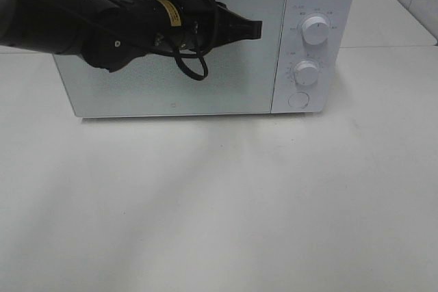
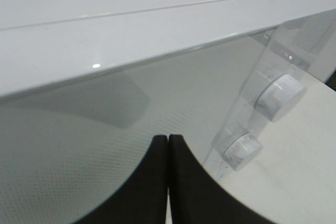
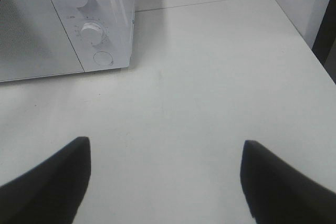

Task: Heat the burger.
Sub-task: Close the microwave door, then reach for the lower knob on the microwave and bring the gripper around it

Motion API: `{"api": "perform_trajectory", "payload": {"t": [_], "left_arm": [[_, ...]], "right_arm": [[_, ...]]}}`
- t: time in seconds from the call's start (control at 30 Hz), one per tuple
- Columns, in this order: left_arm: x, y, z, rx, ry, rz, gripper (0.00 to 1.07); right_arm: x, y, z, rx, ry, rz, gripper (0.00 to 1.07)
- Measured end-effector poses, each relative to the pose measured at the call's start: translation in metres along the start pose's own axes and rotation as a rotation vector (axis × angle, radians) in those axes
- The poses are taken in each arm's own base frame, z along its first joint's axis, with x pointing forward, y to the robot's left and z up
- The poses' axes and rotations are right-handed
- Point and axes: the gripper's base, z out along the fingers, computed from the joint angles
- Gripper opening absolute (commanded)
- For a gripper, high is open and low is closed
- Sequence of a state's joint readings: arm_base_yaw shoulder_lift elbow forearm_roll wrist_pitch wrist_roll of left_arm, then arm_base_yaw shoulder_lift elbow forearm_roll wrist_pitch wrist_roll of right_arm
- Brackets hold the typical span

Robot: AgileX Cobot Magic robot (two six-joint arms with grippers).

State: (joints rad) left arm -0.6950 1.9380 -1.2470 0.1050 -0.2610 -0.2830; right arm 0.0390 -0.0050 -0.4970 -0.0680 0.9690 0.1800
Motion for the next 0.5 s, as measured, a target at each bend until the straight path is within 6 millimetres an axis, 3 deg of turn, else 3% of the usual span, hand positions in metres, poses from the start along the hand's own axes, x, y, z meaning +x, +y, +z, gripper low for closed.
{"api": "perform_trajectory", "payload": {"t": [0.2,0.27,0.3,0.33,0.37,0.4,0.43,0.47,0.5], "left_arm": [[0.01,-0.023,-0.026,0.031,0.09,0.021,0.04],[0.019,-0.029,-0.041,0.041,0.126,0.029,0.22],[0.019,-0.029,-0.041,0.041,0.126,0.029,0.22],[0.025,-0.031,-0.051,0.044,0.152,0.035,0.44],[0.025,-0.031,-0.051,0.044,0.152,0.035,0.44],[0.026,-0.033,-0.056,0.047,0.162,0.038,0.58],[0.025,-0.034,-0.065,0.046,0.181,0.043,0.83],[0.025,-0.034,-0.065,0.046,0.181,0.043,0.83],[0.024,-0.035,-0.073,0.039,0.207,0.046,1.01]], "right_arm": [[0.0,0.0,0.0,0.0,0.0,0.0,0.76],[0.0,0.0,0.0,0.0,0.0,0.0,0.76],[0.0,0.0,0.0,0.0,0.0,0.0,0.76],[0.0,0.0,0.0,0.0,0.0,0.0,0.76],[0.0,0.0,0.0,0.0,0.0,0.0,0.76],[0.0,0.0,0.0,0.0,0.0,0.0,0.76],[0.0,0.0,0.0,0.0,0.0,0.0,0.76],[0.0,0.0,0.0,0.0,0.0,0.0,0.76],[0.0,0.0,0.0,0.0,0.0,0.0,0.76]]}}
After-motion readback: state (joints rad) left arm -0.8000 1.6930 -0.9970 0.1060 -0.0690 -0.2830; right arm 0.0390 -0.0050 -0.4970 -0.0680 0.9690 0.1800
